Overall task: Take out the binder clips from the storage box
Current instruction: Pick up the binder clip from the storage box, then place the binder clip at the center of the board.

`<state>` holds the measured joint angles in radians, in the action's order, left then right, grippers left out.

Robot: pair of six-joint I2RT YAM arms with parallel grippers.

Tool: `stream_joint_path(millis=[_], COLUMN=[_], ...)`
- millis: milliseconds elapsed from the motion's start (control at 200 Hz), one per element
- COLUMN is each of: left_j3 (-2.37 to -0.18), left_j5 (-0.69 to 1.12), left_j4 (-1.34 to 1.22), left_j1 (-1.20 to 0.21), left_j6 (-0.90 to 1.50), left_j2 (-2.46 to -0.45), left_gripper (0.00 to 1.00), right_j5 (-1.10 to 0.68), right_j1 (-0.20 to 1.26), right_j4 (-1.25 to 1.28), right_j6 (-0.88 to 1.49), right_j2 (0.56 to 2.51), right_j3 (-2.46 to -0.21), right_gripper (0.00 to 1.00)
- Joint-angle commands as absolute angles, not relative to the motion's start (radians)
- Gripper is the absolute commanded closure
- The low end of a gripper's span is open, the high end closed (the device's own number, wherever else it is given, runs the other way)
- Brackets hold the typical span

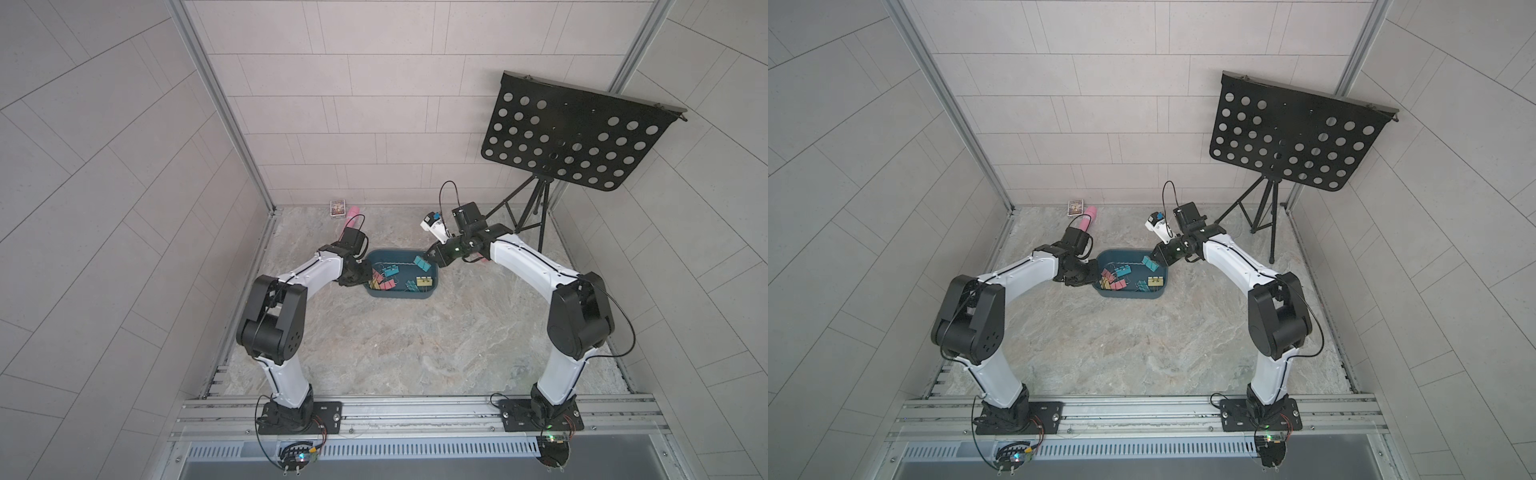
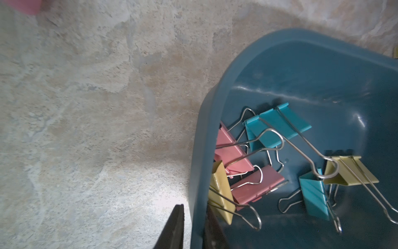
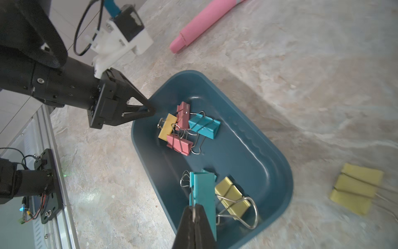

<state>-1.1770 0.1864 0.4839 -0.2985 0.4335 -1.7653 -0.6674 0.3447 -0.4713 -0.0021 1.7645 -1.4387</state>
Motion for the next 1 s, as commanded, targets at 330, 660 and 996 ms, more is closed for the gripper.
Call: stream_joint_path(millis=[330, 660, 996], left_j3=[-1.158, -1.158, -1.154], left_j5=[0.158, 0.165, 0.167], left_j4=[0.509, 0.508, 0.505], left_j1=[-0.292, -0.293, -0.292], left_j6=[0.446, 0.445, 0.445], left_j2=[-1.689, -1.689, -1.683], left_gripper=[0.76, 0.76, 0.76], right_j5=[-0.656, -0.656, -0.649], right_j1=[0.117, 0.103, 0.101], right_j4=[-0.249, -0.163, -0.129], right_j6=[0.204, 0.294, 0.338], right_j2=[1.716, 1.828, 1.916], right_j3=[-1.243, -1.235, -1.247], right_gripper=[1.0, 1.0, 1.0])
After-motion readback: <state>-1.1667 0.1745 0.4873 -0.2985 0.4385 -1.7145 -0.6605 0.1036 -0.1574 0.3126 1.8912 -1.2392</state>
